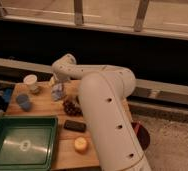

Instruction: Place towel in plastic cup

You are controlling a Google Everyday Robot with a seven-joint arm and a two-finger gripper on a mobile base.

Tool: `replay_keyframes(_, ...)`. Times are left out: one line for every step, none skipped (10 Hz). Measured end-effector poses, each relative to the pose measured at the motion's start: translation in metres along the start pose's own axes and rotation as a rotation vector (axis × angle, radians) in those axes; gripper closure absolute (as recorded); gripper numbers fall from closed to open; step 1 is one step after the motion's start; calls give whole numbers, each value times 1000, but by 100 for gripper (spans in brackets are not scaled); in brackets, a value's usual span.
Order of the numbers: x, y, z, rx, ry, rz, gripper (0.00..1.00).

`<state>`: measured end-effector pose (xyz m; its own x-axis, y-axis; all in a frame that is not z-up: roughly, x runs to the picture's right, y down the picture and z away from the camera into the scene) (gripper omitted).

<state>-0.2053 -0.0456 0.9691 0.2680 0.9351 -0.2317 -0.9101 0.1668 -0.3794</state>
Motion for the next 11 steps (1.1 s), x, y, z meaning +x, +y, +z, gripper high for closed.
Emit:
replay_keyframes(2, 0, 10, -14, 6, 5, 20)
replay_keyframes(5, 1, 22, -26, 17, 7, 20)
replay_keyframes(8, 6, 30, -38, 27, 6, 20)
replay_keyframes(10, 11, 37, -45, 39, 3, 20)
replay_keyframes(15, 14, 41, -44, 47, 3, 26)
replay_keyframes(18, 14, 44, -39, 46, 5, 35)
replay_keyframes(19, 15, 43, -34, 42, 1, 43)
replay_keyframes(20, 20, 41, -29, 35, -7, 55)
replay_keyframes(20, 23, 40, -24, 30, -14, 66)
replay_keyframes(20, 23, 38, -21, 23, -17, 74)
replay_keyframes(20, 22, 33, -16, 9, -19, 86)
